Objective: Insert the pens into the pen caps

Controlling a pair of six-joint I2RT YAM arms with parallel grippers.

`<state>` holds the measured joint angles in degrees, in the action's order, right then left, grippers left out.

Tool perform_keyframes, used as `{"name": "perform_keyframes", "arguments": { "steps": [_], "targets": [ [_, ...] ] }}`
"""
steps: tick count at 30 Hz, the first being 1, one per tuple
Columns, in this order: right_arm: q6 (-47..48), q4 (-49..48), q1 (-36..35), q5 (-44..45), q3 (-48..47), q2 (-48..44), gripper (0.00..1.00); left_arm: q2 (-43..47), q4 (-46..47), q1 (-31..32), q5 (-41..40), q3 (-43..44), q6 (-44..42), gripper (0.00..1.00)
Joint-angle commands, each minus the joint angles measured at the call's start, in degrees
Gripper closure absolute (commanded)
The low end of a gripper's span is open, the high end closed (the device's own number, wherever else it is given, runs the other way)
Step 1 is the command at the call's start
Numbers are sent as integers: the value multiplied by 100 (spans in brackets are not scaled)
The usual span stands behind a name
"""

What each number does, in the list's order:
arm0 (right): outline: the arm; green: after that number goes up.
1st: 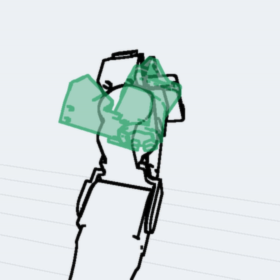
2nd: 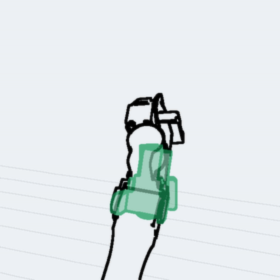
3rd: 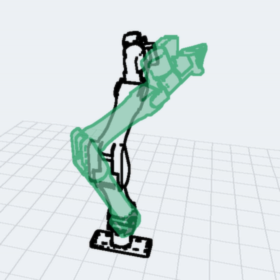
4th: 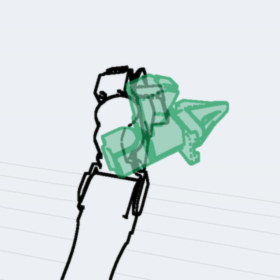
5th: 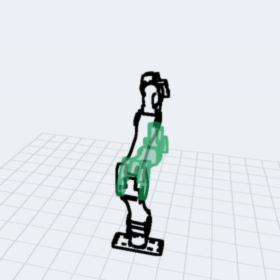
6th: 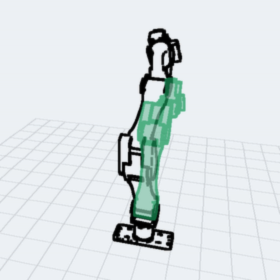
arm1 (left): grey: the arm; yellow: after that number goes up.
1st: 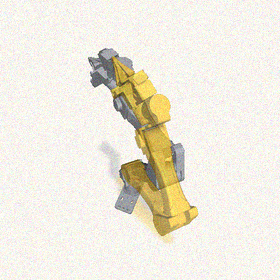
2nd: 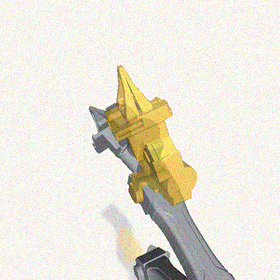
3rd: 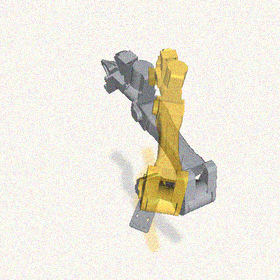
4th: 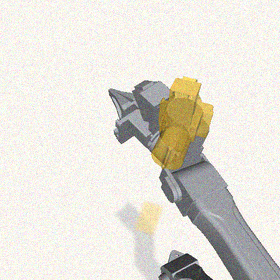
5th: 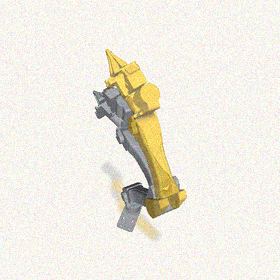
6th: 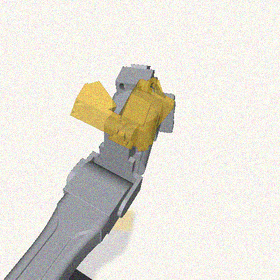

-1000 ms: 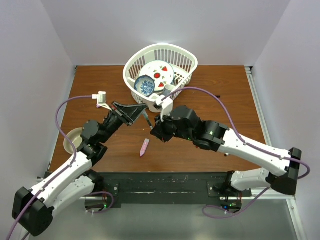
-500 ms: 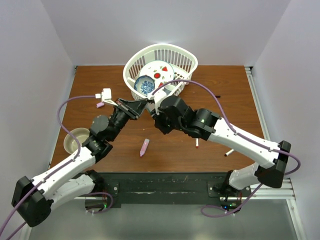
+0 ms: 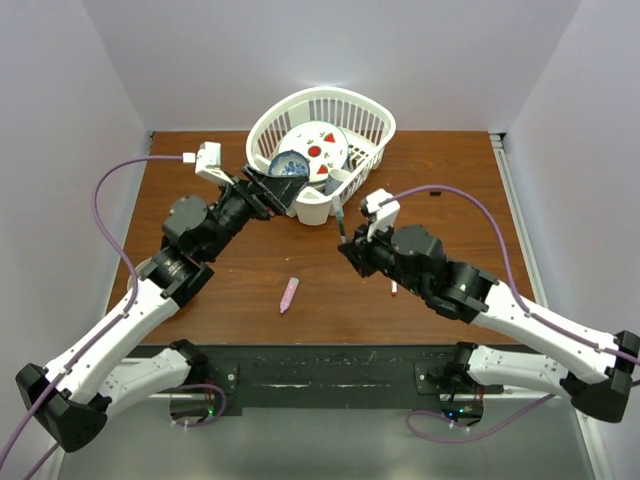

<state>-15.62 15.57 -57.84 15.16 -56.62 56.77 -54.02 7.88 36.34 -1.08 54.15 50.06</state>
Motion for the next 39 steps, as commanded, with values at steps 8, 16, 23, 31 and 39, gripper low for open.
{"name": "perform_keyframes", "arguments": {
  "steps": [8, 16, 23, 31, 39],
  "targets": [
    [-1312, 992, 1019, 218, 977, 297, 100, 85, -2183, -294, -648, -352, -717, 0],
    [-1435, 315, 1372, -83, 1416, 1318, 98, -521, -3115, -311, -111, -572, -1341, 0],
    [-1576, -98, 1741, -241, 1549, 2267, 94, -575, -3319, -329, -507, -950, -1069, 0],
    [-1857, 165, 1794, -84, 1417, 2795, 83, -496, -3346, -347, -805, -880, -1376, 0],
    [-1945, 568, 1812, 14, 1268, 2682, 67, -601, -3442, -338, -1140, -660, -1692, 0]
  ]
}}
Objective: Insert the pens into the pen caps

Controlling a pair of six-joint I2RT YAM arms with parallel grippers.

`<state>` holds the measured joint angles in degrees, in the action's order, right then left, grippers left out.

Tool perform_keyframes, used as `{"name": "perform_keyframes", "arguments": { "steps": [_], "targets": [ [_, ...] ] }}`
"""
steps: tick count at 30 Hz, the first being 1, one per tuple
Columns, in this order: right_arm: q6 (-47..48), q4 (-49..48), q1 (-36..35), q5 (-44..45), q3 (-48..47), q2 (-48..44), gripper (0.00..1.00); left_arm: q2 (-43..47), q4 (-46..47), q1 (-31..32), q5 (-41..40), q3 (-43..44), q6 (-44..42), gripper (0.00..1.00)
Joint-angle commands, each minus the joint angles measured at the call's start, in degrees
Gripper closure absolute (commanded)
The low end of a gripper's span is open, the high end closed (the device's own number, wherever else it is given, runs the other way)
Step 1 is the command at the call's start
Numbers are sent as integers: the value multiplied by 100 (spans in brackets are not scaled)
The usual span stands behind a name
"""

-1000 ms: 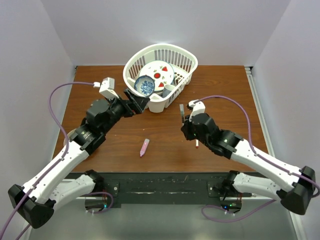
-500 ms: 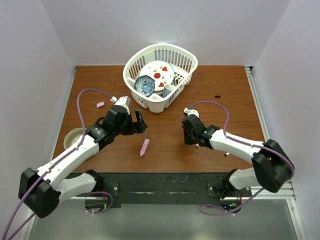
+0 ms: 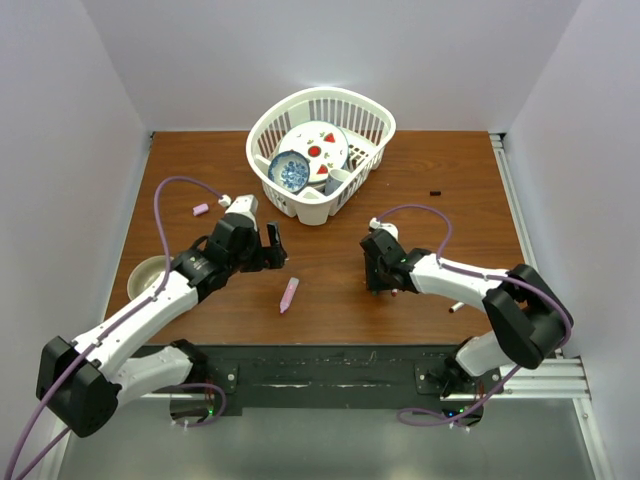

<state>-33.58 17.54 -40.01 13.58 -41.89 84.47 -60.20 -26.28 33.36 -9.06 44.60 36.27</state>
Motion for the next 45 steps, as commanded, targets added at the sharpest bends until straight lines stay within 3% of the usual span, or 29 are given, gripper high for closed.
{"name": "perform_keyframes", "arguments": {
  "steps": [1, 6, 14, 19, 24, 37, 41, 45],
  "targets": [
    [-140, 451, 20, 162, -249, -140, 67, 0, -43, -41, -264, 321, -357, 0],
    [53, 1198, 308, 583, -565, -658, 65, 123, -167, -49, 141, 523, -638, 0],
    [-253, 2218, 2504, 953, -435, -1239, 57, 624, -43, -49, 317, 269, -946, 0],
    [-403, 2157, 4269, 594, 75, -1319, 57, 685, -17, -49, 589, 295, -1052, 0],
    [-693, 2087, 5115, 566, 155, -1038, 58, 738, 44, -49, 844, 268, -1105, 0],
    [-1291, 1824, 5284, 470, 444, -555, 65, 738, 71, -76, 853, 286, -1157, 0],
    [-1396, 1289, 5275, 110, 812, -571, 72, 712, 53, -111, 862, 312, -1175, 0],
    [-1388, 918, 5275, -215, 1016, -756, 89, 712, 97, -155, 1142, 374, -1315, 0]
  ]
}}
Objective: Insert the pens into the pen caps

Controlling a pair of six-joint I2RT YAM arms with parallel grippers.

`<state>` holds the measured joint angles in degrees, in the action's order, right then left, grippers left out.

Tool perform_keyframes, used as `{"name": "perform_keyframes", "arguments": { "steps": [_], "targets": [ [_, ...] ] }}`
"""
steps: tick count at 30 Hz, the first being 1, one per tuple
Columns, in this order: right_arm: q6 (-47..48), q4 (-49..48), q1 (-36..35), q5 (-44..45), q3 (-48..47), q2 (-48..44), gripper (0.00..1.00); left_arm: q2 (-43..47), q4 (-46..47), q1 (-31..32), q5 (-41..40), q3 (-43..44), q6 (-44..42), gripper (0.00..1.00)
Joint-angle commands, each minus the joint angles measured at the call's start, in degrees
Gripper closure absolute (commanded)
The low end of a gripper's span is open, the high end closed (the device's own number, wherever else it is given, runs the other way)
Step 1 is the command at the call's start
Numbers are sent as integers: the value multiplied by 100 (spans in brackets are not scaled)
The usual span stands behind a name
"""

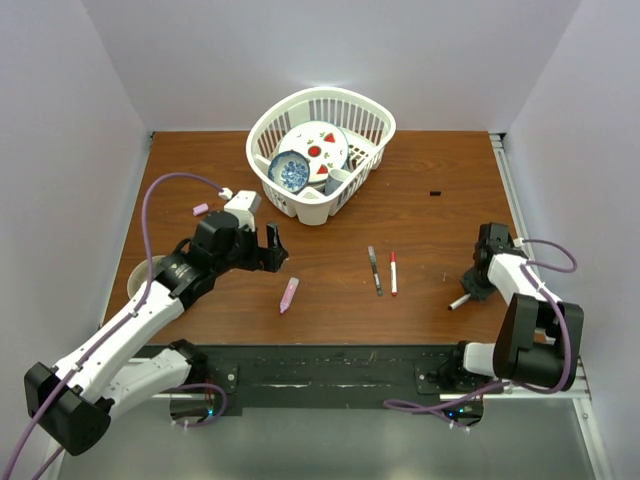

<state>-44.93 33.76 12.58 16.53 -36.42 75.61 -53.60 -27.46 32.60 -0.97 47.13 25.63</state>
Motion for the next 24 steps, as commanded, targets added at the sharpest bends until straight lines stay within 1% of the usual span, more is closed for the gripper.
{"name": "perform_keyframes", "arguments": {
  "steps": [1, 3, 5, 8, 9, 11, 12, 13, 14, 16, 17, 19, 21, 22, 23, 24],
  "targets": [
    [-123, -730, 17, -537, 452, 120, 91, 69, 232, -78, 413, 112, -286, 1],
    [1, -800, 17, -818, 417, 77, 96, 183, 355, -87, 632, 51, -304, 3],
    [273, -897, 8, -1142, 382, 6, 97, 297, 574, -87, 791, -28, -278, 4],
    [616, -1037, 8, -1520, 355, -301, 99, 395, 829, -87, 1308, -73, -304, 6],
    [678, -1090, -36, -1844, 347, -441, 100, 360, 883, -87, 1702, -21, -313, 7],
    [810, -1143, -141, -2118, 225, -565, 100, 281, 1084, -96, 2064, 50, -287, 10],
    [836, -1126, -298, -2250, 154, -670, 100, 193, 1198, -87, 2484, 76, -243, 11],
    [915, -1082, -413, -2321, 92, -740, 100, 132, 1313, -78, 2662, 68, -60, 11],
    [942, -1091, -658, -2382, -30, -802, 100, 18, 1557, -87, 3003, 68, 64, 12],
    [977, -1003, -975, -2453, -276, -1004, 100, -123, 1822, -78, 3330, 33, 424, 13],
    [977, -1003, -1281, -2471, -347, -1100, 100, -246, 2111, -78, 3627, -20, 547, 14],
    [916, -1046, -1660, -2602, -505, -1398, 100, -352, 2420, -52, 3867, -90, 898, 15],
    [802, -1335, -2091, -2987, -541, -1601, 100, -501, 2954, -43, 4192, -222, 1154, 16],
    [758, -1467, -2241, -3172, -532, -1785, 100, -545, 3175, -34, 4306, -248, 1207, 16],
    [688, -1625, -2538, -3322, -489, -1874, 100, -624, 3255, -17, 4412, -292, 1243, 16],
    [470, -1801, -2663, -3463, -419, -1988, 100, -660, 3343, 1, 4430, -319, 1278, 16]
  ]
}}
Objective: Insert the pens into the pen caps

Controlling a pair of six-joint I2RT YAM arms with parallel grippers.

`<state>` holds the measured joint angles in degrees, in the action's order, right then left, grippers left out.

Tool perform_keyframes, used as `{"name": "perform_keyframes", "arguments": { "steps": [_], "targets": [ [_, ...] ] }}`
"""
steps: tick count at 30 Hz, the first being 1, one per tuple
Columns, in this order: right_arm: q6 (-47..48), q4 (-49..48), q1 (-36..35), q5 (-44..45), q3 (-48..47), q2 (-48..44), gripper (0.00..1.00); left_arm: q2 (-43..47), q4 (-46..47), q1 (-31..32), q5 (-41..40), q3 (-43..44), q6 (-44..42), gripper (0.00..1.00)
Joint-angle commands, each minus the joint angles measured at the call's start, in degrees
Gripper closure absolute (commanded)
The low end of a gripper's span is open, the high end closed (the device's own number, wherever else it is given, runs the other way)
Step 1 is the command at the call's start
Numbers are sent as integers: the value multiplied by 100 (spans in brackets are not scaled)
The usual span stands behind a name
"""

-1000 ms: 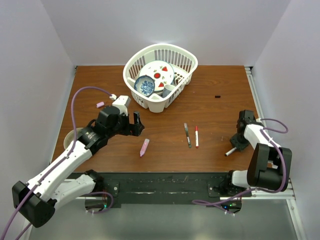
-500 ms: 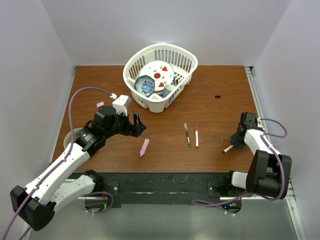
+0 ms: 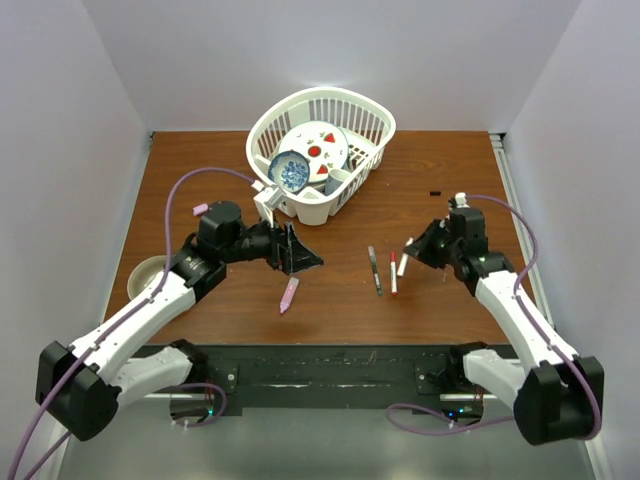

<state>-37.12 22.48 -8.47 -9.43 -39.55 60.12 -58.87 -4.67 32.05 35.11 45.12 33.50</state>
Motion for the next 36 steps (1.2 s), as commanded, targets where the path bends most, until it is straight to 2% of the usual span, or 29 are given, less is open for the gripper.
{"name": "perform_keyframes", "arguments": {
  "steps": [1, 3, 5, 10, 15, 27, 29, 30, 32, 33, 34, 36],
  "targets": [
    [-426, -1075, -672, -1163, 68, -657, 100, -177, 1212, 73, 839, -127, 526, 16],
    [-750, -1446, -971, -1306, 219, -913, 100, -361, 1397, 108, 1067, -188, 683, 16],
    [-910, -1843, -1278, -1386, 316, -1176, 100, -528, 1976, 187, 1278, -345, 886, 18],
    [-1236, -2404, -1999, -1088, 316, -1441, 100, -949, 2812, 695, 1138, -382, 1256, 21],
    [-1455, -2617, -2308, -833, 299, -1494, 100, -1372, 3287, 960, 936, -259, 1580, 23],
    [-1675, -2933, -2642, -498, 387, -1609, 100, -1988, 4684, 1013, 1111, -258, 2397, 40],
    [-1719, -3003, -2651, -516, 457, -1608, 100, -2067, 5036, 1005, 1120, -355, 2556, 51],
    [-1728, -3047, -2642, -516, 492, -1608, 100, -2084, 5124, 1005, 1138, -364, 2670, 65],
    [-1746, -3074, -2651, -533, 492, -1591, 100, -2155, 5353, 1005, 1173, -408, 2767, 81],
    [-1737, -3039, -2660, -560, 466, -1591, 100, -2146, 5336, 1005, 1182, -408, 2776, 95],
    [-1711, -2987, -2660, -551, 448, -1573, 99, -2129, 5310, 1005, 1182, -425, 2759, 100],
    [-1570, -2611, -2660, -402, 274, -1530, 90, -2067, 5048, 996, 1156, -443, 2610, 100]
  ]
}}
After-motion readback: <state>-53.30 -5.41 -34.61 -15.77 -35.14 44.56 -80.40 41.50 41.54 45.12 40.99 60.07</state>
